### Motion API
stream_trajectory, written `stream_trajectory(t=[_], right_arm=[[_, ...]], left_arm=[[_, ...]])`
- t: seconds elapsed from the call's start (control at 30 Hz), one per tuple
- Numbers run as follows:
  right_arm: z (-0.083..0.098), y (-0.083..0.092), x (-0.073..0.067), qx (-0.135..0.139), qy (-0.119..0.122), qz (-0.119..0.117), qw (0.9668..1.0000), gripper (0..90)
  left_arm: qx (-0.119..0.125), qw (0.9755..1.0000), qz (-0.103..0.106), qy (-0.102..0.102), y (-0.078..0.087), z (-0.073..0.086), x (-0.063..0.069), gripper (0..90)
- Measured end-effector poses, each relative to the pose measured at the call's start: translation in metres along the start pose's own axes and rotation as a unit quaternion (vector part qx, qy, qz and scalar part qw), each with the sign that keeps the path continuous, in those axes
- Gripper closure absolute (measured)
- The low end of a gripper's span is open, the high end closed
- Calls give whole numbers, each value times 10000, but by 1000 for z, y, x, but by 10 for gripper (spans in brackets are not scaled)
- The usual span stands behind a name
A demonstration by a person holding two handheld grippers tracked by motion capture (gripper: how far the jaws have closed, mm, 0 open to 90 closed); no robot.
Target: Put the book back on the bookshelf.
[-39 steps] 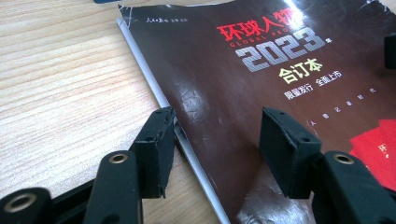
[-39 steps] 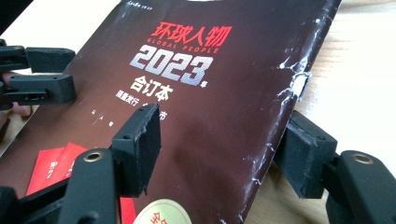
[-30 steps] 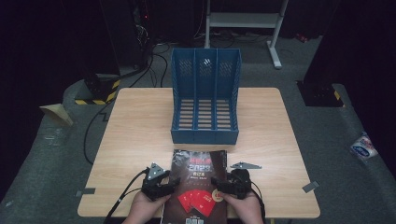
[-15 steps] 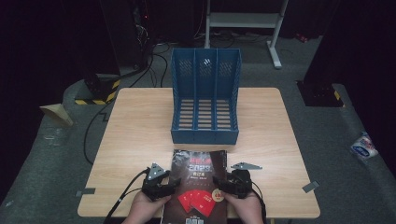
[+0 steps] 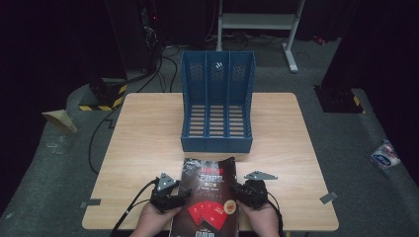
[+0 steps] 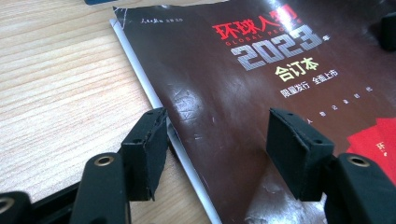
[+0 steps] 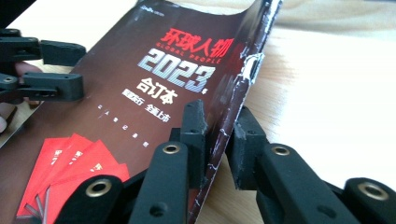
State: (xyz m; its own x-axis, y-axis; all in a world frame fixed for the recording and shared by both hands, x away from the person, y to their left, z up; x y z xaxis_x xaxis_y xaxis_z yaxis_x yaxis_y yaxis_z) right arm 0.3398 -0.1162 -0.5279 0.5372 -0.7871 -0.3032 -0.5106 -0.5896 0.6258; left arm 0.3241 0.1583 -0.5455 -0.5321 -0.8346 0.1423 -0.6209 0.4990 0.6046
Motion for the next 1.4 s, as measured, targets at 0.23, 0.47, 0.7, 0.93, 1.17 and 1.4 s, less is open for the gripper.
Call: stream_trajectory(t=[0.23,0.47,0.7,0.93,1.17,1.4], right_arm=[[-4,9,-11,403,157,-116,9990,823],[-7,17,-26,806,422,-181,9957,859],[-10,25,-34,1087,494,-291,9924,866],[-15,31,-36,1243,524,-352,9902,867],[-20,37,-38,1406,629,-390,9873,868],[-23,42,-45,1573,781,-481,9833,867]], left_arm=[[-2,10000,15,-1,0,0,0,356],[-9,9999,73,129,0,-1,-4,282],[-9,9998,60,205,-1,-1,-4,247],[-19,9995,154,263,0,-2,-6,233],[-2,9983,320,485,-2,-4,-9,205],[-96,9867,1101,1193,-6,-10,-5,204]])
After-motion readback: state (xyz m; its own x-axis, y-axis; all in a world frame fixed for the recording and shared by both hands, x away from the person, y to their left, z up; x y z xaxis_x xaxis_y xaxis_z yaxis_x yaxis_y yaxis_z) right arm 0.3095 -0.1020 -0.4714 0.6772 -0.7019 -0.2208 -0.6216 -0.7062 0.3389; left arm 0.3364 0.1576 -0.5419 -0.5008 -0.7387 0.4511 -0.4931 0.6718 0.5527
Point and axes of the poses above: each handheld gripper's, and its own axes: y roughly backward along the jaws, z roughly out of its underside, x roughly to its right, the point moved 3 cm from there along -y, roughly forward along the jaws, and after that the axes turned 2 degrees about x, right-handed, at the moved point
